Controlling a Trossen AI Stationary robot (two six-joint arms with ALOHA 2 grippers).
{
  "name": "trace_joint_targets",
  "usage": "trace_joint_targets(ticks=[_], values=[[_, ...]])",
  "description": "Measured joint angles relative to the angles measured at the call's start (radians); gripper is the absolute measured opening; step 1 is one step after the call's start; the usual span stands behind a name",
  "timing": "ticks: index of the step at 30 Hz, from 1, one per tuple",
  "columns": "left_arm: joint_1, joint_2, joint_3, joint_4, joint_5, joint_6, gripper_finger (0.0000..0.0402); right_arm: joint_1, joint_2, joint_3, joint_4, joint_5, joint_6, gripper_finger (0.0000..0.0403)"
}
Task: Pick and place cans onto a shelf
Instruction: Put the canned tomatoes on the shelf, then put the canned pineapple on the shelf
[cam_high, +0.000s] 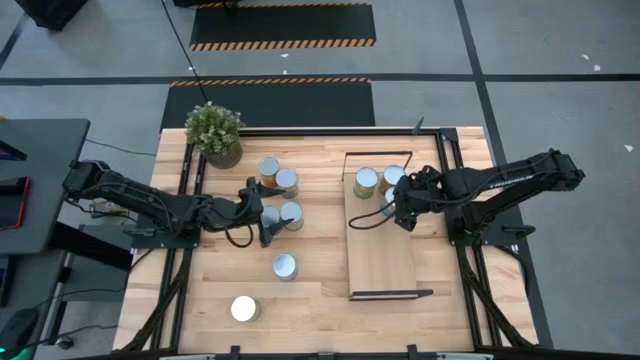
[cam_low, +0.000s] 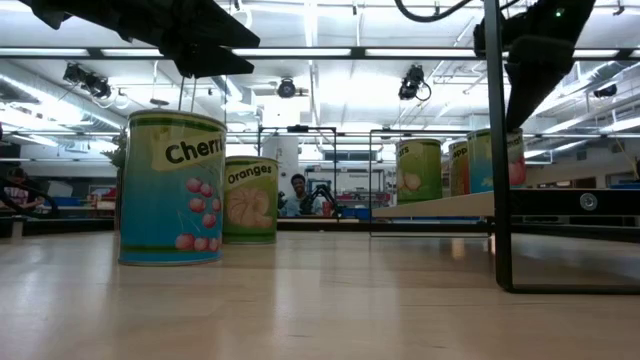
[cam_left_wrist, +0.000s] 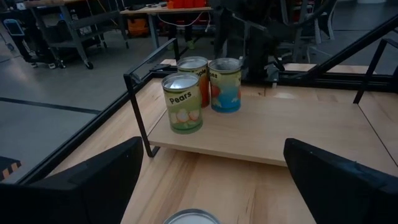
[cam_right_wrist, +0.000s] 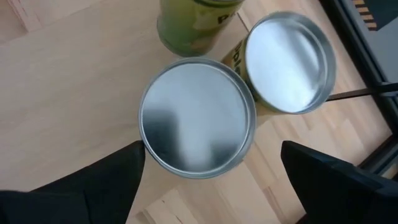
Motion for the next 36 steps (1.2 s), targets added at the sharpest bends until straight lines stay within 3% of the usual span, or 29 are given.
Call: trace_joint_targets(ticks=[11,17,24,31,36], values=[[0.0,0.0,0.0,0.002,0.0,-0.015,0.0396,0.003,0.0,0.016,-0.022,-0.002,-0.001,0.0383],[0.001,0.0,0.0,0.012,0.0,-0.027,0.0396,0.008,0.002,0.103,-0.062,-0.057,0.064,0.038],[0.023,0.0,0.0,0.015,0.0,-0.022,0.0396,0.073,0.031,0.14,0.018,-0.012,0.064,0.0379],[0.036,0.0,0.0,0.023,-0.001,-0.041,0.0396,0.09,0.148,0.143,0.195,-0.041,-0.029,0.0379],[0.034,0.0,0.0,0.021,-0.001,-0.064,0.0396,0.09,0.29,0.285,0.159,-0.064,-0.125,0.0379]])
